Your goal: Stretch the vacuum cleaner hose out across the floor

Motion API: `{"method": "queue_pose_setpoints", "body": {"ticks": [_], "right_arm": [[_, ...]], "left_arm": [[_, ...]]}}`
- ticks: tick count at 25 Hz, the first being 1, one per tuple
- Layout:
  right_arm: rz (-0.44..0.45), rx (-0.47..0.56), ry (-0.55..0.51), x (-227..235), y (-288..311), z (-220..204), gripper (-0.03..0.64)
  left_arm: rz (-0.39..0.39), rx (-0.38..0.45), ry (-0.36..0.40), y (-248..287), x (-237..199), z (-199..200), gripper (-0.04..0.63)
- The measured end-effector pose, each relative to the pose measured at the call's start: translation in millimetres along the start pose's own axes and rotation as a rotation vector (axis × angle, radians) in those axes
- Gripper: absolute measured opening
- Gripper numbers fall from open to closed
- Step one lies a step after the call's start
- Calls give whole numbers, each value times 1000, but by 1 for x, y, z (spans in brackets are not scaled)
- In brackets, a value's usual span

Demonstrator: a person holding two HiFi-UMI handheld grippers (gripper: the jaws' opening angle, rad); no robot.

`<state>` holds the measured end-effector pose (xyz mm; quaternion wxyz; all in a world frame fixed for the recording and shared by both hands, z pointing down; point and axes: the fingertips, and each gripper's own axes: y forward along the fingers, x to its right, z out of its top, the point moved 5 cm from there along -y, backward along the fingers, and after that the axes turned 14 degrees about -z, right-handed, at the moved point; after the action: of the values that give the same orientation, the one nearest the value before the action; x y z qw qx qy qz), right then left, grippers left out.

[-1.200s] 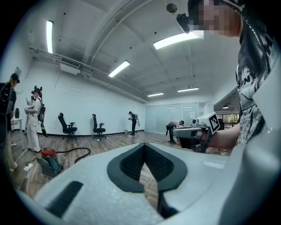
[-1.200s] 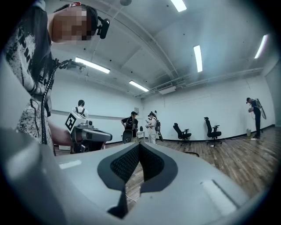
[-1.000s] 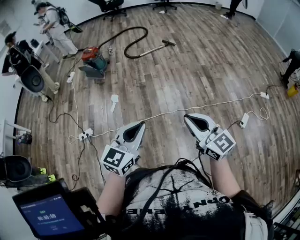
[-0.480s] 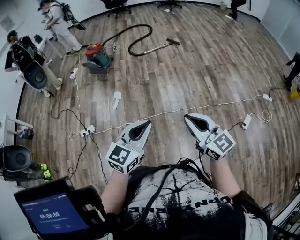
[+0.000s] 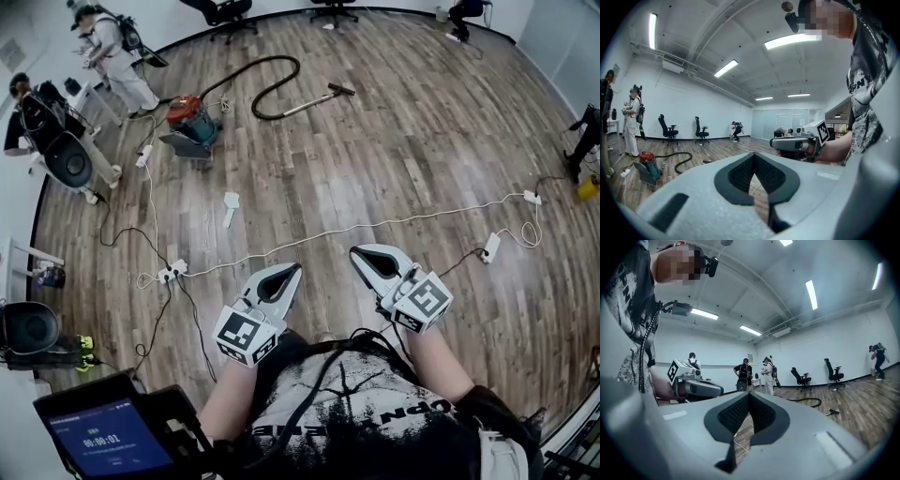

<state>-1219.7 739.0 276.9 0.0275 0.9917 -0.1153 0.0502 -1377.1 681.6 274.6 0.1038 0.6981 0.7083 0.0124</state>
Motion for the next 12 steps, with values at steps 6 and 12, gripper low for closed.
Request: {"method": "queue_pose_setpoints", "body": {"ticks": [6,12], "right_arm": [[9,-7,-42,0,12,-8,6],[-44,-29,-59,24,42,-8,6]], "left_arm": [[13,-6,-25,-4,-15,-12,0],[-23,0,-44,11,-58,-14,0]]}}
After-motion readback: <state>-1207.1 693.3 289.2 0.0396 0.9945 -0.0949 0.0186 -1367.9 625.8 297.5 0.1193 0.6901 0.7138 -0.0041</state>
